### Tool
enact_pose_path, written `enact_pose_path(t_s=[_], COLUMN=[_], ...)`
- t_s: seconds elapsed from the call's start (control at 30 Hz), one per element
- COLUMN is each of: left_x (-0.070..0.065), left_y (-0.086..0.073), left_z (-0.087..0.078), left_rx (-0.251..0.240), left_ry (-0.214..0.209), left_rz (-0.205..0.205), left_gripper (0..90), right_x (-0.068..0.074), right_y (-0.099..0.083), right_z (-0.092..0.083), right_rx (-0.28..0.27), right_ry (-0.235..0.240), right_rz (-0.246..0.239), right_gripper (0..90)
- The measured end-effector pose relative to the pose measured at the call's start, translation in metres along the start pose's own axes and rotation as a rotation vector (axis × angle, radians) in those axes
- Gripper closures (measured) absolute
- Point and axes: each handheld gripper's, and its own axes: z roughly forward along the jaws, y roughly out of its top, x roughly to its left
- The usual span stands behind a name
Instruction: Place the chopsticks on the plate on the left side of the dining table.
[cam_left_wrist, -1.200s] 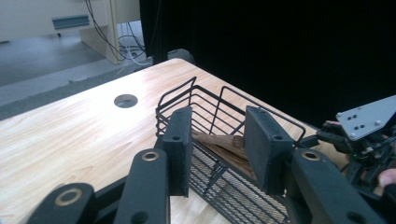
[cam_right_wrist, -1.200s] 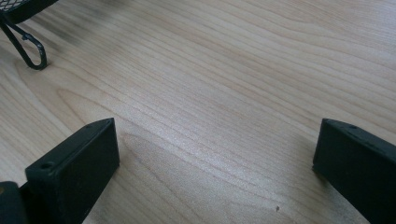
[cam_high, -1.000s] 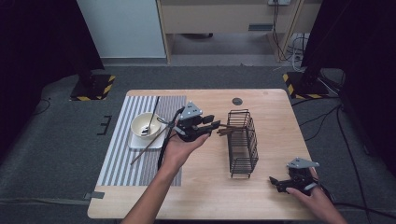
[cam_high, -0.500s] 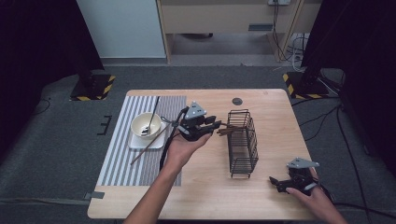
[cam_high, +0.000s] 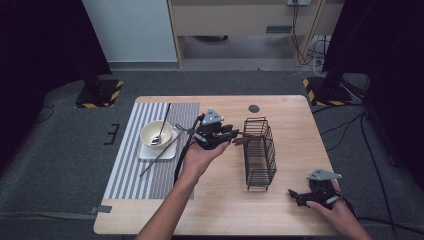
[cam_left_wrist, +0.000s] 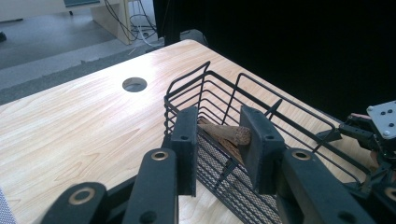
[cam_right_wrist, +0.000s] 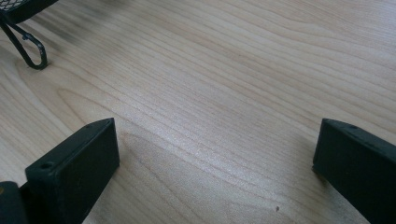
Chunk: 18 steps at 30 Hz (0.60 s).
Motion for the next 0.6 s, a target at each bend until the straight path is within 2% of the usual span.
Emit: enact_pose_path(t_s=[0.2, 0.4, 0.53, 0.6], left_x=[-0.0004, -0.0021, -0.0048, -0.0053], left_y=[0.0002, 0.0024, 0.0038, 0.0043], left_z=[0.0032, 0.0024, 0.0021, 0.0013], left_rx=[-0.004, -0.016, -0.022, -0.031], left_ry=[0.005, -0.001, 0.035, 0.043], left_rz=[0.000, 0.011, 0.038, 0.039], left_gripper=[69.6, 79.9, 82.7, 83.2], right_x=[-0.0002, -0.0001, -0.0004, -0.0002], right_y=[0.0000, 0.0000, 0.0000, 0.0000], right_z=[0.0001, 0.0000, 0.0001, 0.0001], right_rx=[-0.001, 0.000, -0.002, 0.000], right_ry=[0.000, 0.001, 0.000, 0.001], right_rz=[-0.002, -0.001, -0.005, -0.002], right_gripper=[0.3, 0.2, 0.3, 0.2])
